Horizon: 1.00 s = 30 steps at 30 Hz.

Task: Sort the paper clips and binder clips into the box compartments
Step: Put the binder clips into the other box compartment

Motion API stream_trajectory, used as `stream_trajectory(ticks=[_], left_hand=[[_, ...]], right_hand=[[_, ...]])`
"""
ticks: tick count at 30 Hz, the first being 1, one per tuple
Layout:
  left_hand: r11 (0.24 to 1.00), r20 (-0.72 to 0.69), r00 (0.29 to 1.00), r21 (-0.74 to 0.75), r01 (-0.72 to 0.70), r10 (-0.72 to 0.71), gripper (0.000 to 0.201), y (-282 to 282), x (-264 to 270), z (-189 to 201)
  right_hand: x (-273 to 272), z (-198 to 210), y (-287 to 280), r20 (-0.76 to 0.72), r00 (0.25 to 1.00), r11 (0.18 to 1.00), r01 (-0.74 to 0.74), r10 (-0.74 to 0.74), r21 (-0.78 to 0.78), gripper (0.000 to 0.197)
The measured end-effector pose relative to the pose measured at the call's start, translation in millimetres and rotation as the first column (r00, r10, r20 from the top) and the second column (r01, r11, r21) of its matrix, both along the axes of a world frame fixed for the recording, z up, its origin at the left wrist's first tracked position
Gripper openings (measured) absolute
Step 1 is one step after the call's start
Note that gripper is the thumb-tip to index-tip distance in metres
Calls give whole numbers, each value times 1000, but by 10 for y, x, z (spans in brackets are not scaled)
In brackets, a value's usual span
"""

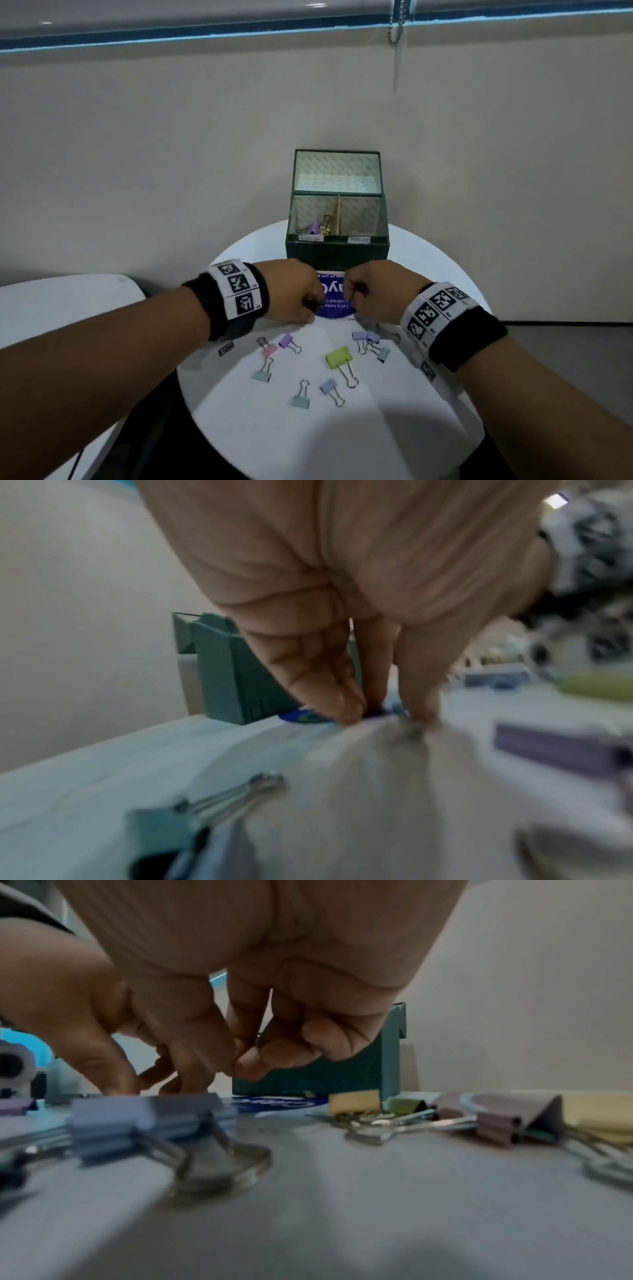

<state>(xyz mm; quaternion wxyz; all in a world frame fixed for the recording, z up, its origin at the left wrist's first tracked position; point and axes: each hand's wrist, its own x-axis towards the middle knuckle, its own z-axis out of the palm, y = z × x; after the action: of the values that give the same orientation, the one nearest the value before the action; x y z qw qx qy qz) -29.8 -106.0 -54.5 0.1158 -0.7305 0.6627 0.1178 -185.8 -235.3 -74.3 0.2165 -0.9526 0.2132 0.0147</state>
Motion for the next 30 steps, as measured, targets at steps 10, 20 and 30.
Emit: stream_trajectory(ticks=[10, 20, 30], left_hand=[[1000, 47, 999, 29, 8, -10, 18, -104, -82, -34], [811, -115, 972, -537, -234, 205, 26, -648, 324, 636], [979, 65, 981, 71, -189, 185, 28, 462, 626, 355]], right_hand=[[-265, 43, 152, -184, 977, 994, -107, 112, 36, 26], [-279, 19, 174, -49, 990, 990, -125, 129, 70, 18], [-285, 21, 145, 15, 995, 994, -99, 98, 45, 24]])
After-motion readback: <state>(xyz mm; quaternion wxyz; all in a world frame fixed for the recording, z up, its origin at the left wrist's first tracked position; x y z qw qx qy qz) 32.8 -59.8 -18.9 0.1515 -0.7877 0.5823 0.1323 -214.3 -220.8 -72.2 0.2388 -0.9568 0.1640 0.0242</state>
